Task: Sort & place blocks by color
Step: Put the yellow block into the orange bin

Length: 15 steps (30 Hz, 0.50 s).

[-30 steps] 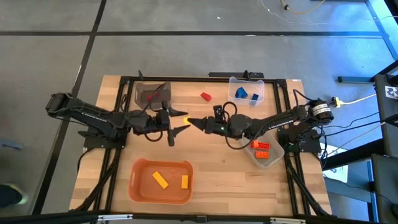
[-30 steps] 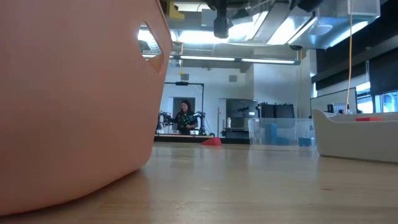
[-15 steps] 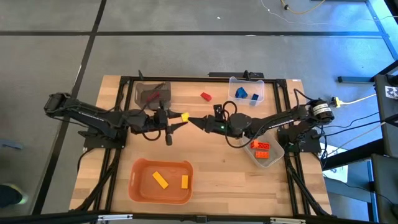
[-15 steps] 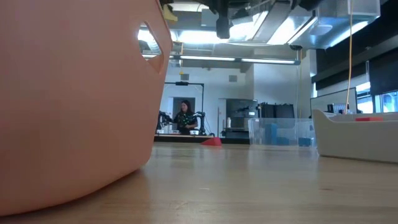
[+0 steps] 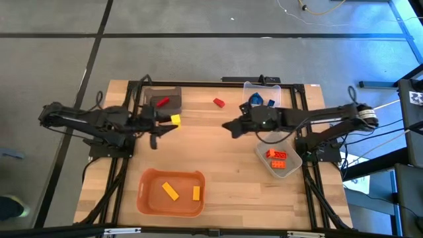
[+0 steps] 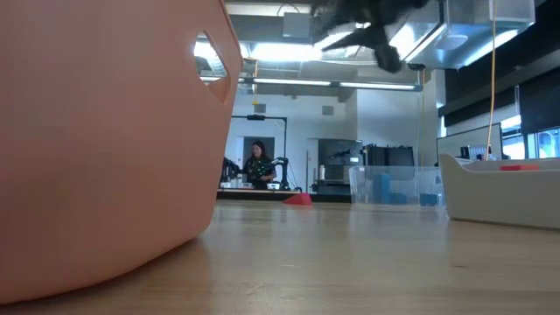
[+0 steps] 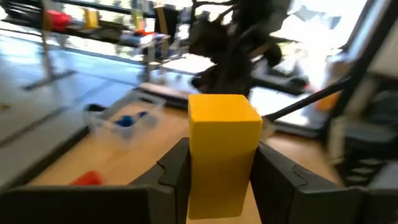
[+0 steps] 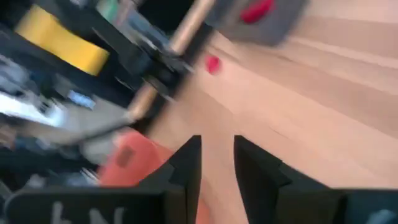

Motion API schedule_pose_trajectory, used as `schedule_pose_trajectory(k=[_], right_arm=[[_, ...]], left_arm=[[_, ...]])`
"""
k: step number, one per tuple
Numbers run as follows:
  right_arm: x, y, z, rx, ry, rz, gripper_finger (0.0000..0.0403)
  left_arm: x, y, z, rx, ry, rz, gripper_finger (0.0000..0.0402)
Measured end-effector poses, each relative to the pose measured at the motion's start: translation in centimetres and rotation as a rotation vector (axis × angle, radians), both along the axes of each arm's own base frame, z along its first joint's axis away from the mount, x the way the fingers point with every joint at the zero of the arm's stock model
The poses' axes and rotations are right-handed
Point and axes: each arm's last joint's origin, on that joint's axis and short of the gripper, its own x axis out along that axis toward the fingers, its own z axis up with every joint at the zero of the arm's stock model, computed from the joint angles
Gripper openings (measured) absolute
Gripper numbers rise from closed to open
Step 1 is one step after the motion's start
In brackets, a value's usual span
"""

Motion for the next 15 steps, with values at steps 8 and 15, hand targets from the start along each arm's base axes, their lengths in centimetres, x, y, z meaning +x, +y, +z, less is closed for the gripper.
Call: schedule_pose_trajectory(k=[8, 15], right_arm=[[-4.9, 0.7, 0.7, -0.222, 0.247, -0.006, 0.0096], [-6.4, 1.5, 2.0, -0.381, 0.122, 0.035, 0.0097]], left_arm=[[-0.7, -0.3, 0.5, -0.134, -0.047, -0.138, 0.0118], [-0.6, -0.3, 0.4, -0.149, -0.047, -0.132, 0.0118]])
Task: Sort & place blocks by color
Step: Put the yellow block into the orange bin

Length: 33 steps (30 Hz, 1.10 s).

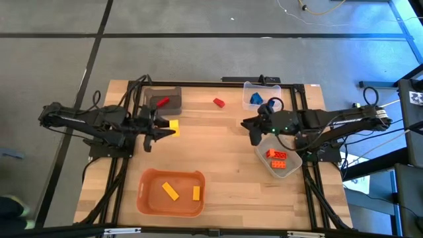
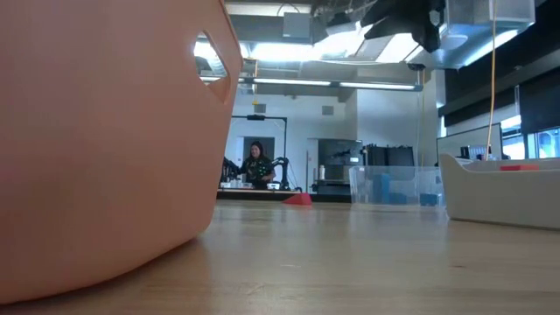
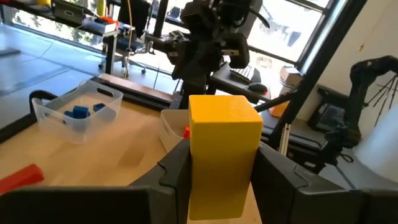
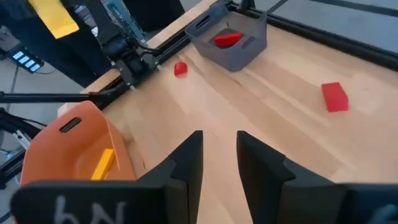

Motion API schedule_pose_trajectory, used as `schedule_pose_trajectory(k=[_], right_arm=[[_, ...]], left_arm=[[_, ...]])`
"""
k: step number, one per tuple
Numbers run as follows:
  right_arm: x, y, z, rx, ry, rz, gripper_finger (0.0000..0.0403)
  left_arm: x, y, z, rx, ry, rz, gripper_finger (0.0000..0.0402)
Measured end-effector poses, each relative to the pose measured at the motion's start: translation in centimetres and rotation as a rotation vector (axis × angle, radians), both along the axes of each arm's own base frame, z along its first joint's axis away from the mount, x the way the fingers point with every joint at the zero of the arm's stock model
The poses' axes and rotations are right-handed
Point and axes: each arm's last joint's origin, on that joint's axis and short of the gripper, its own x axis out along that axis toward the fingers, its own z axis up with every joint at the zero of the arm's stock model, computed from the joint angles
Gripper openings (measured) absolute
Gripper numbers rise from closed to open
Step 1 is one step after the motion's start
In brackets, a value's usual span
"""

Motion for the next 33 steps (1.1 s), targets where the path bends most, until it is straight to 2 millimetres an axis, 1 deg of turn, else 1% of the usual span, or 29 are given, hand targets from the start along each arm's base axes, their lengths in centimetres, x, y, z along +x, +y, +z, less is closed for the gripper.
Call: schedule_pose_trajectory(k=[2, 4, 6, 9, 12, 14, 17, 21, 24, 30, 33], right_arm=[[-0.2, 0.0, 0.1, -0.015, -0.001, 0.008, 0.0097], [-0.2, -0.1, 0.2, -0.020, -0.001, 0.008, 0.0097], [-0.2, -0.3, 0.2, -0.021, -0.001, 0.001, 0.0097], [-0.3, -0.4, 0.1, -0.023, 0.010, -0.006, 0.0097], [-0.3, -0.5, 0.0, -0.041, 0.026, 0.002, 0.0097], [-0.3, -0.5, 0.0, -0.063, 0.034, 0.015, 0.0097], [-0.3, -0.5, 0.0, -0.082, 0.041, 0.025, 0.0097], [-0.3, -0.7, -0.1, -0.090, 0.052, 0.019, 0.0097], [-0.4, -0.9, -0.1, -0.090, 0.061, 0.012, 0.0097], [-0.6, -1.0, -0.5, -0.089, 0.104, 0.014, 0.0097], [-0.7, -1.0, -0.7, -0.089, 0.129, 0.015, 0.0097]], left_arm=[[0.0, 0.0, 0.0, -0.018, 0.000, -0.008, 0.0118], [0.2, -0.4, -0.1, -0.041, 0.012, -0.060, 0.0118], [0.9, -1.0, -0.1, -0.063, 0.075, -0.130, 0.0118], [2.1, -2.6, 0.0, -0.062, 0.275, -0.238, 0.0118], [3.5, -4.7, 0.5, -0.018, 0.497, -0.348, 0.0118], [4.3, -6.2, 0.5, 0.035, 0.650, -0.429, 0.0118], [5.7, -8.6, -0.2, 0.141, 0.839, -0.543, 0.0118], [7.6, -11.3, -2.6, 0.299, 0.993, -0.662, 0.0118], [9.1, -12.6, -5.0, 0.399, 1.057, -0.708, 0.0118], [11.6, -13.7, -9.7, 0.499, 1.198, -0.749, 0.0118], [12.3, -14.2, -11.3, 0.515, 1.230, -0.759, 0.0118]])
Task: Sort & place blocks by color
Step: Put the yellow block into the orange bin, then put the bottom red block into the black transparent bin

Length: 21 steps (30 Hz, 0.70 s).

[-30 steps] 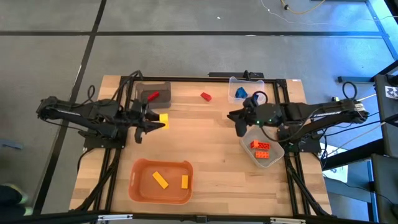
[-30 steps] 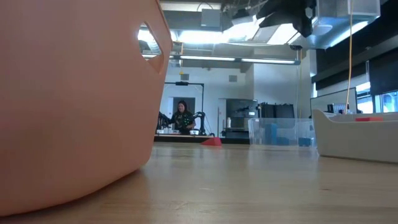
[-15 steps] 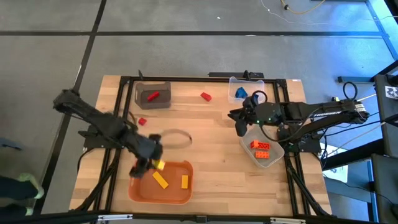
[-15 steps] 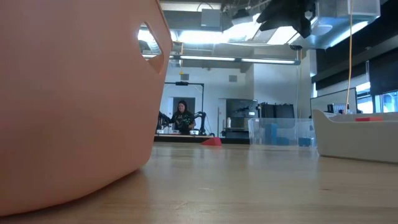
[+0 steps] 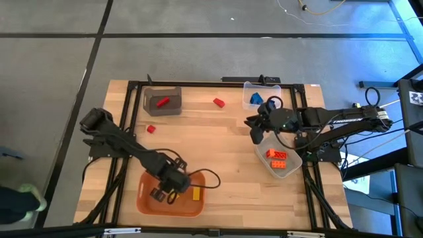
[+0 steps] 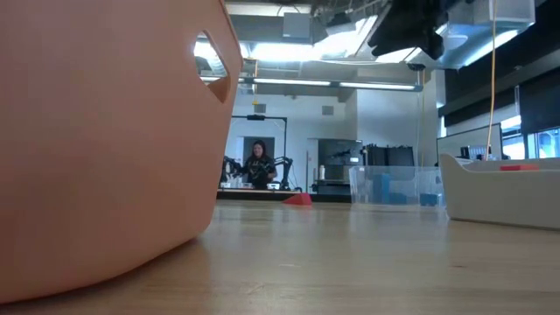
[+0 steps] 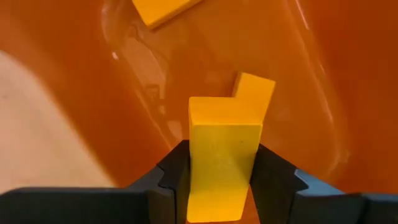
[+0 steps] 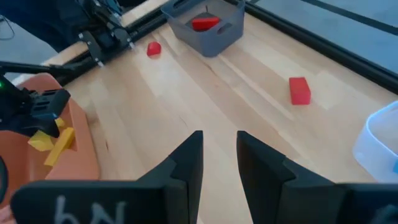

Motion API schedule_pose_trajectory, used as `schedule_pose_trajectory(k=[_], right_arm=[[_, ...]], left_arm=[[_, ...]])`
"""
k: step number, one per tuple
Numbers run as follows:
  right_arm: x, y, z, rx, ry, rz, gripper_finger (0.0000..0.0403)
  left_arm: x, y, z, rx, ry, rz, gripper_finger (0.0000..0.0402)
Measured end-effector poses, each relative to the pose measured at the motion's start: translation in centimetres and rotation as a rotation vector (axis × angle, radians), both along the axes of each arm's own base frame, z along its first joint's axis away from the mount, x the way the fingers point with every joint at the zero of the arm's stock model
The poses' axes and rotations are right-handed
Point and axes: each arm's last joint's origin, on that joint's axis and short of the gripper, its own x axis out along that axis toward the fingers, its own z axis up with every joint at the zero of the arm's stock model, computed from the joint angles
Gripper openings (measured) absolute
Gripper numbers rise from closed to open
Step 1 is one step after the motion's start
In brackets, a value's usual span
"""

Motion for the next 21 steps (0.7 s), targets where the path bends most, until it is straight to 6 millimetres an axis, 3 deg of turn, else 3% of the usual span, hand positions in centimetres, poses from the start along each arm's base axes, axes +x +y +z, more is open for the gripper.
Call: schedule_pose_trajectory(k=[11, 17, 21], right_arm=[[0.0, 0.0, -0.1, 0.011, 0.013, 0.013, 0.0097], [0.0, 0.0, -0.1, 0.011, 0.013, 0.013, 0.0097], [0.0, 0.1, -0.1, 0.012, 0.012, 0.013, 0.0097]], left_arm=[[1.1, -0.6, -2.0, 0.011, 0.003, 0.016, 0.0119], [1.2, -0.5, -1.9, 0.038, -0.017, 0.033, 0.0209], [1.3, -0.5, -1.9, 0.013, 0.000, 0.049, 0.0245]])
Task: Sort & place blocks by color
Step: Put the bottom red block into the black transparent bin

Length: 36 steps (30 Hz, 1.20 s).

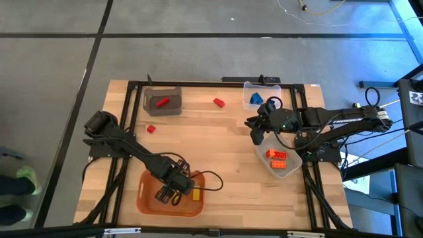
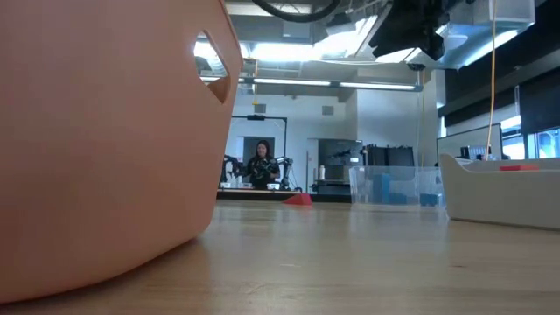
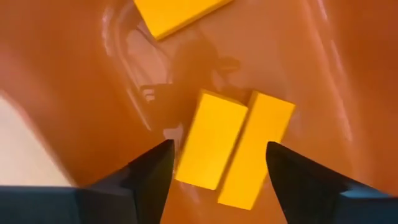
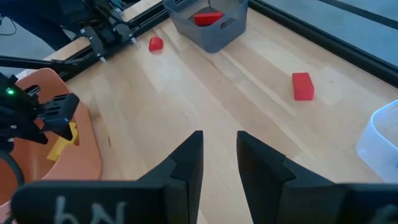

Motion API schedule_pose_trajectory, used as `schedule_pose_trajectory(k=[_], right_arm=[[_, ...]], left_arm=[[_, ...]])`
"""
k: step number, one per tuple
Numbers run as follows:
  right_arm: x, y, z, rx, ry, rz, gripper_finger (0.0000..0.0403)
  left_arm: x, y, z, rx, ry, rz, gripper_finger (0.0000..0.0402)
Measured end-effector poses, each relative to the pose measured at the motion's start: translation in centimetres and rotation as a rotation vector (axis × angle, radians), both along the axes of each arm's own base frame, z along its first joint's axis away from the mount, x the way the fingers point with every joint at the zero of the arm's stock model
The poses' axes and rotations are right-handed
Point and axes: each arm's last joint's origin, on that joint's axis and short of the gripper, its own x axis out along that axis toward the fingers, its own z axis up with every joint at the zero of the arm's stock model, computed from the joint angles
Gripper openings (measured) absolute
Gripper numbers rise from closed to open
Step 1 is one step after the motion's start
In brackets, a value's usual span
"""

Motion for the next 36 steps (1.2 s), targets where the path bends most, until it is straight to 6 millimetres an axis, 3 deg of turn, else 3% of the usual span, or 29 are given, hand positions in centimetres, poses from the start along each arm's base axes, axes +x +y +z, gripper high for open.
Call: schedule_pose_trajectory(k=[5, 10, 14, 19, 22, 27, 36], right_arm=[[0.0, 0.0, 0.0, 0.000, 0.000, 0.000, 0.0097], [0.0, 0.0, 0.0, 0.003, 0.001, 0.007, 0.0097], [0.0, 0.0, 0.0, 0.005, -0.001, 0.005, 0.0097], [0.0, 0.0, 0.0, 0.000, -0.001, 0.000, 0.0097], [0.0, 0.0, 0.0, -0.001, -0.001, 0.000, 0.0097], [0.0, 0.0, 0.0, -0.012, 0.005, 0.008, 0.0097], [0.0, -0.1, 0.0, -0.006, 0.000, -0.017, 0.0097]], left_arm=[[-0.5, 1.1, 1.4, -0.075, 0.060, 0.055, 0.0257], [-2.0, 3.5, 5.3, -0.120, 0.016, 0.100, 0.0255], [-3.5, 6.7, 9.9, -0.167, -0.180, 0.181, 0.0255], [-6.0, 11.5, 15.4, -0.155, -0.546, 0.377, 0.0255], [-7.5, 14.0, 17.4, -0.150, -0.750, 0.498, 0.0255], [-9.7, 16.2, 17.3, -0.183, -1.005, 0.641, 0.0255], [-12.4, 16.6, 13.9, -0.264, -1.052, 0.802, 0.0255]])
